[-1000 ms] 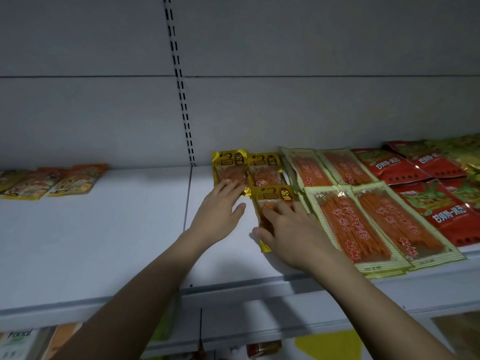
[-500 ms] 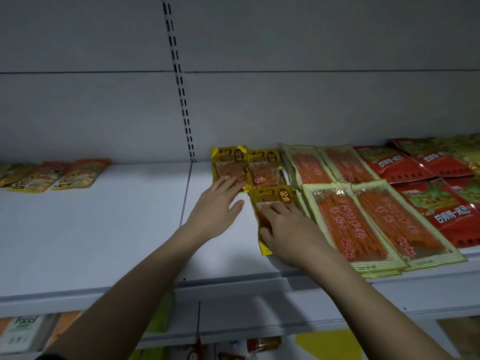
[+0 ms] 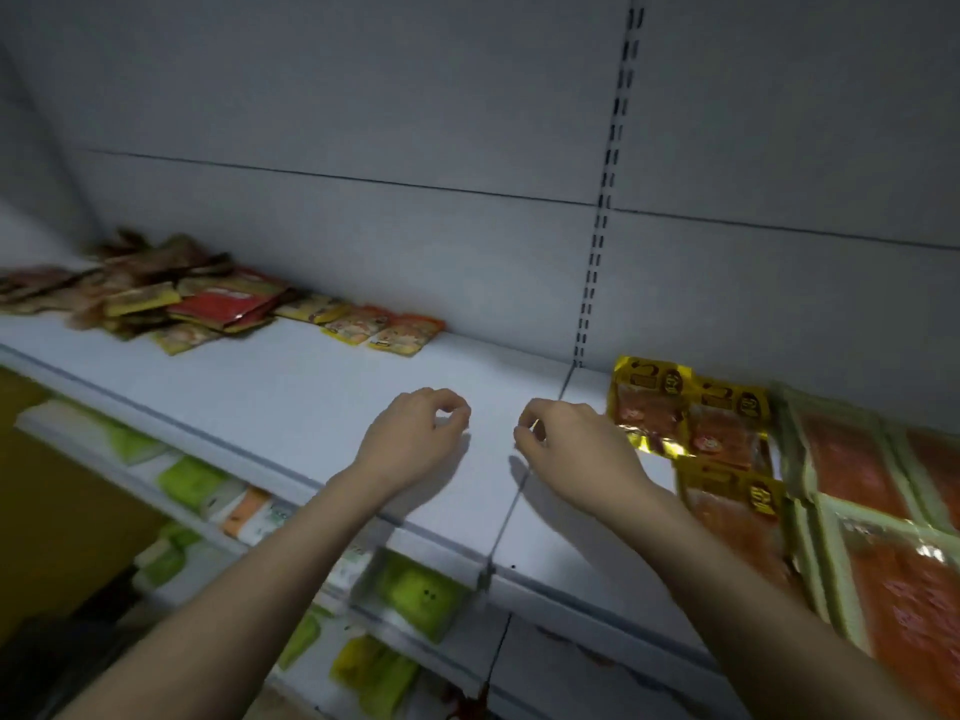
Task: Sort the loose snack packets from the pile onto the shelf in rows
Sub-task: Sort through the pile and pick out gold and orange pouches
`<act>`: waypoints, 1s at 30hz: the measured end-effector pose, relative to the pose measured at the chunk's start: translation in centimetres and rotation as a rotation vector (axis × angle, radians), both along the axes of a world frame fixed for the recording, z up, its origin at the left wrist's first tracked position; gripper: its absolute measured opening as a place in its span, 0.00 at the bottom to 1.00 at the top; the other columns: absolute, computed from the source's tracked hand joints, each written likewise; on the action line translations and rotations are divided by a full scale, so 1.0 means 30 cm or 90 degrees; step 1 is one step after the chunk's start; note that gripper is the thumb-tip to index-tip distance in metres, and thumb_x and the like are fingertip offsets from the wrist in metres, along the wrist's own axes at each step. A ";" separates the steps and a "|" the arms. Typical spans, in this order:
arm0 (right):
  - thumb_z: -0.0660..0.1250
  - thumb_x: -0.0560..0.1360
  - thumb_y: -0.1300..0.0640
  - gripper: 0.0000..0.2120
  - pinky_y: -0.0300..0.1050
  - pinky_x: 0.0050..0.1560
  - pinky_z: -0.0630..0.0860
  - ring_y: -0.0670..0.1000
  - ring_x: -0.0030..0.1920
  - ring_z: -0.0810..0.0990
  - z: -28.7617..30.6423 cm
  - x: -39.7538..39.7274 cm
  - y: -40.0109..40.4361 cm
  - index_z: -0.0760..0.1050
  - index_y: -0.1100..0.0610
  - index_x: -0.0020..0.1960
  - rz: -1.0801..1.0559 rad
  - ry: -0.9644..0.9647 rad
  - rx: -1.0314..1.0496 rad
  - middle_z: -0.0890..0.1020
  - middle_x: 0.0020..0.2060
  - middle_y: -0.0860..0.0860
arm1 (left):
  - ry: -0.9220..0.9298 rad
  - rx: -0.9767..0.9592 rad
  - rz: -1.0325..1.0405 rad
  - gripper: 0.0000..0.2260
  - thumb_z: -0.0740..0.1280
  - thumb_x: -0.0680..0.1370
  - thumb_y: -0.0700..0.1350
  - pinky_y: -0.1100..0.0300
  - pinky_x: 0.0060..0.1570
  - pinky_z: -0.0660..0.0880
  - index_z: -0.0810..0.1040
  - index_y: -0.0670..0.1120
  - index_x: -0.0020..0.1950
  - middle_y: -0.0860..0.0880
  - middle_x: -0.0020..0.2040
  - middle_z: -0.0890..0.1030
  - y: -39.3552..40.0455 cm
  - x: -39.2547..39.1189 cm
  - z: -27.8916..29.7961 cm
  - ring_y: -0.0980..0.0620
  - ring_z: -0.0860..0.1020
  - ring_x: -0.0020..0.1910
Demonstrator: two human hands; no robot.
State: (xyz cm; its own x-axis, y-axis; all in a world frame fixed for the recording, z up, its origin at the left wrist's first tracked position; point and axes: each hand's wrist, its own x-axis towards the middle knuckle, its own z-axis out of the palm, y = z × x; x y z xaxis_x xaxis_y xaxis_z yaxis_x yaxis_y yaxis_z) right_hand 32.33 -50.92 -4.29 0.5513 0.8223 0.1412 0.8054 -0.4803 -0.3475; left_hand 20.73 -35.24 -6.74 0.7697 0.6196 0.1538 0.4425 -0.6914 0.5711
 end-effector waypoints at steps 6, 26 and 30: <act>0.57 0.81 0.50 0.11 0.46 0.42 0.71 0.53 0.47 0.77 0.016 -0.270 0.333 0.77 0.51 0.53 0.221 0.032 -0.014 0.81 0.49 0.48 | 0.026 0.007 0.201 0.11 0.62 0.83 0.52 0.56 0.53 0.73 0.82 0.51 0.58 0.54 0.58 0.82 0.156 -0.439 0.051 0.54 0.76 0.54; 0.62 0.79 0.52 0.11 0.50 0.45 0.77 0.53 0.43 0.79 0.043 -1.138 1.378 0.77 0.58 0.46 0.356 0.132 -0.066 0.81 0.40 0.52 | 0.111 0.034 0.347 0.12 0.60 0.82 0.56 0.55 0.42 0.78 0.81 0.54 0.56 0.53 0.51 0.82 1.044 -1.362 0.061 0.54 0.79 0.46; 0.62 0.79 0.51 0.12 0.52 0.46 0.79 0.54 0.44 0.81 0.082 -1.177 1.553 0.79 0.58 0.48 0.346 0.093 -0.081 0.82 0.42 0.53 | 0.150 0.048 0.349 0.13 0.60 0.81 0.56 0.53 0.47 0.80 0.81 0.54 0.58 0.51 0.53 0.82 1.206 -1.415 0.080 0.50 0.80 0.50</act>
